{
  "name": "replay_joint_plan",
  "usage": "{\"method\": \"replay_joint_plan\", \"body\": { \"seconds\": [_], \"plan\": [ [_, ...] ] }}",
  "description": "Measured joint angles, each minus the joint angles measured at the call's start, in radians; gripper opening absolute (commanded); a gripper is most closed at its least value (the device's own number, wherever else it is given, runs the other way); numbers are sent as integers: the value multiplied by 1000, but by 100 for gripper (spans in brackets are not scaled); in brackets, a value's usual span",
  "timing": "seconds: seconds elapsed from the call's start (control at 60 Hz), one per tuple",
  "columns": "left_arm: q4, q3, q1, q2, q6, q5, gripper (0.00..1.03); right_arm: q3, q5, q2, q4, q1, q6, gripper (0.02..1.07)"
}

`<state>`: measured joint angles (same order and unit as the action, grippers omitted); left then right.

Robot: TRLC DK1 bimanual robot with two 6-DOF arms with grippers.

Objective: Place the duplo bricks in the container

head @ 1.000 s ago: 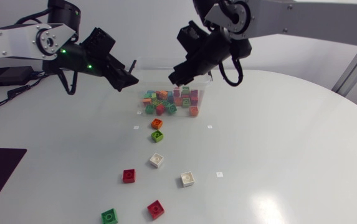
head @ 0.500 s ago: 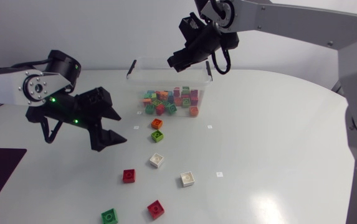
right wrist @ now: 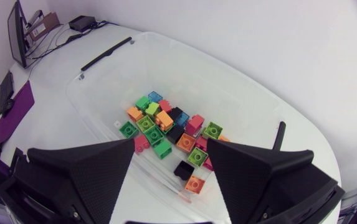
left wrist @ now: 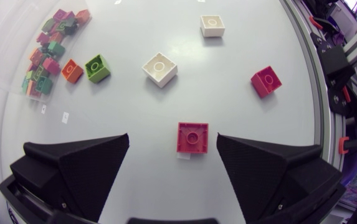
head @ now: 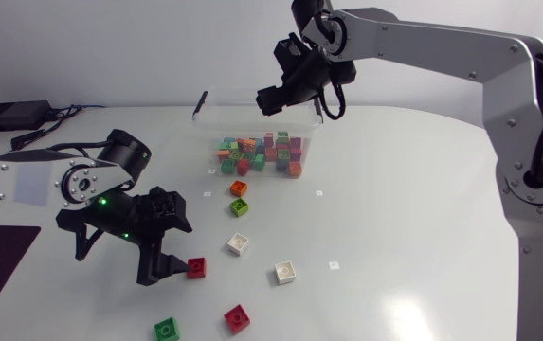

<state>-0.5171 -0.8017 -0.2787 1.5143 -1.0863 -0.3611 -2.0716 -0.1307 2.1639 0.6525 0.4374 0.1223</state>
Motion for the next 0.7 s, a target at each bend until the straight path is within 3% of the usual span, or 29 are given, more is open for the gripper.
{"method": "replay_joint_plan", "body": {
  "seconds": [0.4, 0.583, 0.7],
  "plan": [
    [53, 25, -75, 50, -22, 50, 96, 367, 4, -337, -24, 72, 1, 98],
    [87, 30, -102, 108, -22, 74, 83, 577, 24, -472, -29, 117, -8, 98],
    [95, 31, -103, 122, -22, 76, 68, 683, 31, -525, -24, 141, -41, 98]
  ]
}}
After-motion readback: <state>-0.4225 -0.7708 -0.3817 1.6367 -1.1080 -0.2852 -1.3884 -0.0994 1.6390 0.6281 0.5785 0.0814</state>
